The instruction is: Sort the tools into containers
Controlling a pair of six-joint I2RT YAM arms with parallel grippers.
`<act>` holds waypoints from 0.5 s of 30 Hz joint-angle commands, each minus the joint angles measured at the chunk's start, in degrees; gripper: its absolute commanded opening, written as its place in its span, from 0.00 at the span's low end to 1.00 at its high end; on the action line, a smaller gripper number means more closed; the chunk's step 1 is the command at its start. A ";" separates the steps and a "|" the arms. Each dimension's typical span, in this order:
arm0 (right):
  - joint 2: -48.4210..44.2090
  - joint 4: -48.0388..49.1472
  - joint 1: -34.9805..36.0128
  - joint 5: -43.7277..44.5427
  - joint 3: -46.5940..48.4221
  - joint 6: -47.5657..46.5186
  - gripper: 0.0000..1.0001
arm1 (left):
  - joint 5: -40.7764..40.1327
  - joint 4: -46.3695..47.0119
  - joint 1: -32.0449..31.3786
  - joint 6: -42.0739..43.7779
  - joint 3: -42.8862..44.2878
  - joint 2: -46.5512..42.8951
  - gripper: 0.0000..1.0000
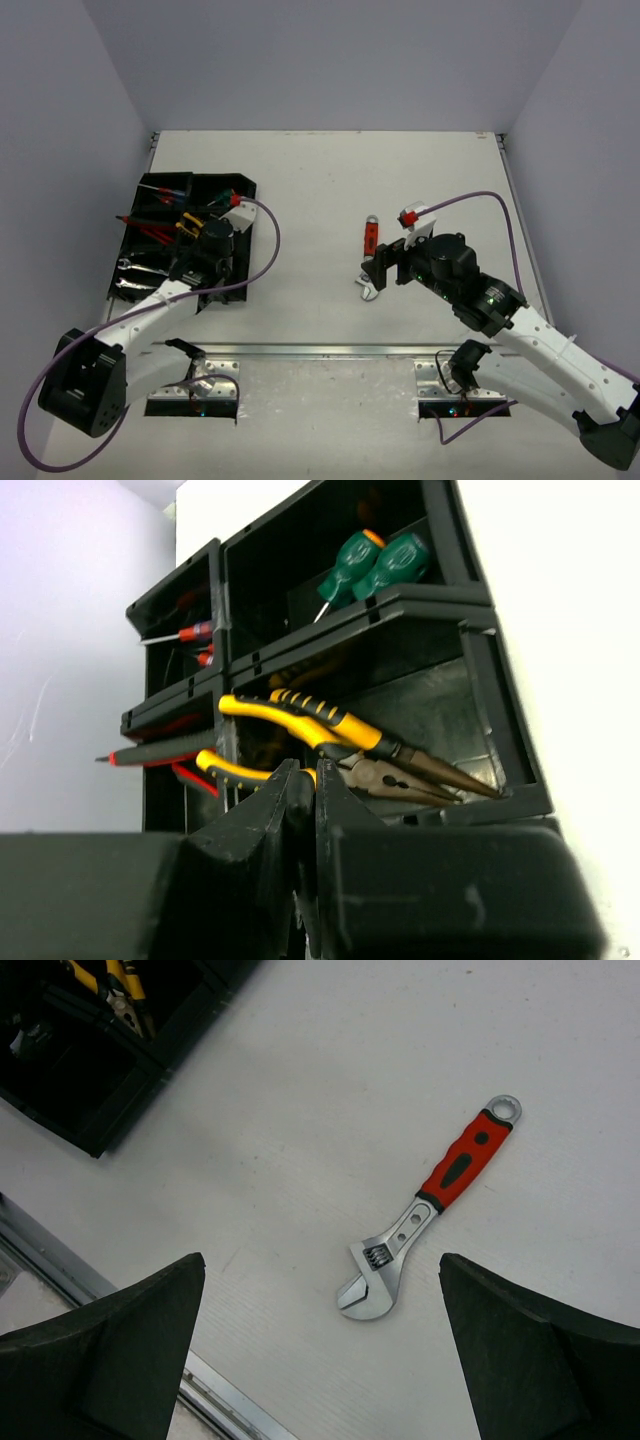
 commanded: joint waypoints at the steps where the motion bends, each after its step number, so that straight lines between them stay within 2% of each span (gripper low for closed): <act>1: -0.46 2.28 -0.34 0.29 -0.27 -0.89 0.99 | -4.33 1.58 0.45 1.38 -0.71 -4.99 0.12; 3: -0.36 2.34 -0.27 0.25 -0.32 -0.90 0.99 | -5.13 -0.12 0.45 0.70 -0.42 -5.97 0.33; 5: -0.22 2.27 -0.27 0.39 -0.25 -0.97 0.99 | -4.72 -1.39 0.45 -0.91 0.00 -6.40 0.49; 9: 0.17 2.30 -0.36 0.82 -0.34 -1.02 0.99 | -3.77 -3.81 0.36 -3.12 1.28 -6.42 0.71; 10: 0.46 2.35 -0.38 1.18 -0.34 -1.00 0.99 | -3.64 -4.09 0.36 -3.67 1.65 -6.59 0.79; 11: 0.80 2.35 -0.43 1.76 -0.34 -1.05 0.99 | -3.26 -4.47 0.36 -4.34 2.13 -6.98 0.94; 12: 1.32 2.29 -0.50 2.42 -0.28 -0.72 0.99 | -2.84 -4.95 0.36 -4.98 2.65 -7.29 1.00; 15: 4.67 2.35 -1.15 2.93 0.11 -0.16 0.99 | -2.15 -7.00 0.36 -8.26 5.79 -8.80 1.00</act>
